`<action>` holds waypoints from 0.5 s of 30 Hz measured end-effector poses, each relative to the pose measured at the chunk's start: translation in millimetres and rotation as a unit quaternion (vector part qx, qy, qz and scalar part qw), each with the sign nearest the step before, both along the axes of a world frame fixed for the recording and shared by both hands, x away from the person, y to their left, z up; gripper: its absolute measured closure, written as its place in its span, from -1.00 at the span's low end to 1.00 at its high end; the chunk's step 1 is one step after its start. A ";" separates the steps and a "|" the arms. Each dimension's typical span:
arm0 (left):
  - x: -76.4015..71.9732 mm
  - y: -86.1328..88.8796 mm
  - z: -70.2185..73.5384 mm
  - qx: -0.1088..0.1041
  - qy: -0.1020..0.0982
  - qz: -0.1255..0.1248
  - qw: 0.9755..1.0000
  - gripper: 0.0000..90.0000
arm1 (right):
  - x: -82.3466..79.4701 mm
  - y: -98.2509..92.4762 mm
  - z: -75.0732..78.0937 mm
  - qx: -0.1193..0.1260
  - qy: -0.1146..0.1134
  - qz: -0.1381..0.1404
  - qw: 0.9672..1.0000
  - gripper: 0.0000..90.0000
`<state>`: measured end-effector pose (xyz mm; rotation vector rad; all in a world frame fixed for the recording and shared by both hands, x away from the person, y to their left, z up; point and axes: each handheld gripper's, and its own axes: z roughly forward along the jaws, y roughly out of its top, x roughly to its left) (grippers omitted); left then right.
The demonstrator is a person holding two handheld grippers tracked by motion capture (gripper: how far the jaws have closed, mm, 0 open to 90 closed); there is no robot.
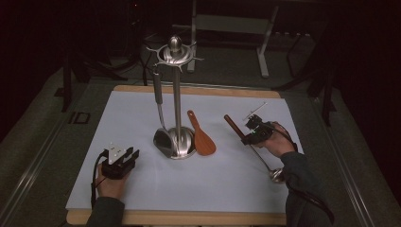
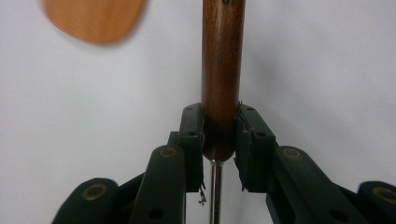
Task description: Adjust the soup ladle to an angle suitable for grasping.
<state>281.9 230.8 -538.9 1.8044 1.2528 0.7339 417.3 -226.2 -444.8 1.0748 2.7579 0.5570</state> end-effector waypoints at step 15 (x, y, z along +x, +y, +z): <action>-0.1 0.1 0.1 0.001 -0.001 0.000 1.000 0.56 | -24.5 16.1 44.1 0.102 -0.108 0.033 0.988 0.65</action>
